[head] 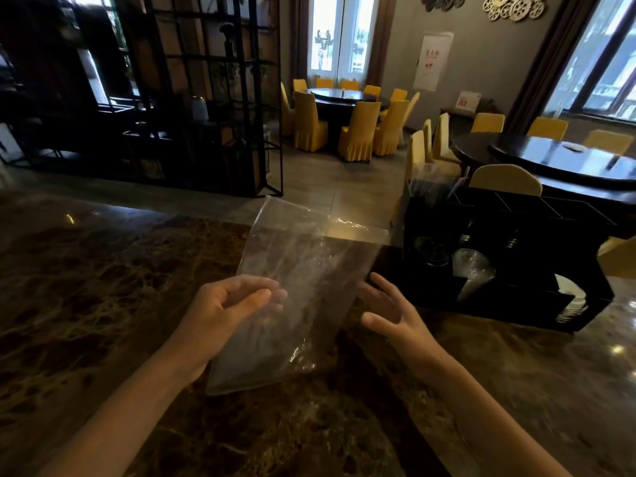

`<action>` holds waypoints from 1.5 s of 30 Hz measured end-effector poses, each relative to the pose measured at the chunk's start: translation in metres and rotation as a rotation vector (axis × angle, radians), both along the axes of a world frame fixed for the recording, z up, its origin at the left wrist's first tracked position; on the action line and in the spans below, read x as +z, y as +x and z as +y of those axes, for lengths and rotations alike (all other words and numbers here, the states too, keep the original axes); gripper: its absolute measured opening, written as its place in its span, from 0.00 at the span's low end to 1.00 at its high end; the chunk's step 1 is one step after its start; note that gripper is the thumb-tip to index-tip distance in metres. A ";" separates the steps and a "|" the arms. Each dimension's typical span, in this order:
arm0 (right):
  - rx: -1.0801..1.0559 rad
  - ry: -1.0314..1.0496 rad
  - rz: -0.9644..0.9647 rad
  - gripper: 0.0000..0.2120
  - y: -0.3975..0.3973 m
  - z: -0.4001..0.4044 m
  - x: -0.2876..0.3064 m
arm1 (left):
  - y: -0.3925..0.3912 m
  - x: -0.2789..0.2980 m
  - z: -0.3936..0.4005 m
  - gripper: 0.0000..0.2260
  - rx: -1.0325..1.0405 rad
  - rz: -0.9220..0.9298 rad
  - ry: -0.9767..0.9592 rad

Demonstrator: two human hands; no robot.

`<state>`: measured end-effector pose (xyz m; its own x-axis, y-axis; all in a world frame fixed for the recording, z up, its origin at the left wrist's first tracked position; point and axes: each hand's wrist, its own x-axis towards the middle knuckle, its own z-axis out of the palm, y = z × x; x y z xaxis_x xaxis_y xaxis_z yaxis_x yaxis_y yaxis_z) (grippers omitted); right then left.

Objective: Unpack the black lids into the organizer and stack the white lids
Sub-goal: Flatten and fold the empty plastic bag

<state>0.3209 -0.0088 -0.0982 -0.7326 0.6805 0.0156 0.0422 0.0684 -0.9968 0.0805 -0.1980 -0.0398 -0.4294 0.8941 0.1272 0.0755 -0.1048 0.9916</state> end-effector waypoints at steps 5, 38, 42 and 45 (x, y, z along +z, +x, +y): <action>0.118 -0.148 0.126 0.32 -0.021 -0.012 0.002 | -0.007 -0.014 -0.001 0.10 -0.069 -0.220 -0.066; 0.105 0.081 0.118 0.14 0.005 0.003 -0.016 | -0.042 -0.078 0.008 0.11 -0.157 -0.182 -0.255; 0.100 0.030 0.090 0.15 0.009 0.006 -0.024 | -0.026 -0.088 0.012 0.09 -0.048 -0.059 -0.261; 0.045 0.054 -0.037 0.17 0.008 0.005 -0.032 | -0.014 -0.096 0.013 0.12 -0.001 0.120 -0.323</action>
<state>0.3293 -0.0038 -0.1304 -0.7632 0.6457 0.0237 0.0749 0.1249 -0.9893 0.0661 -0.1851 -0.1356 -0.4273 0.8970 -0.1136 0.1935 0.2134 0.9576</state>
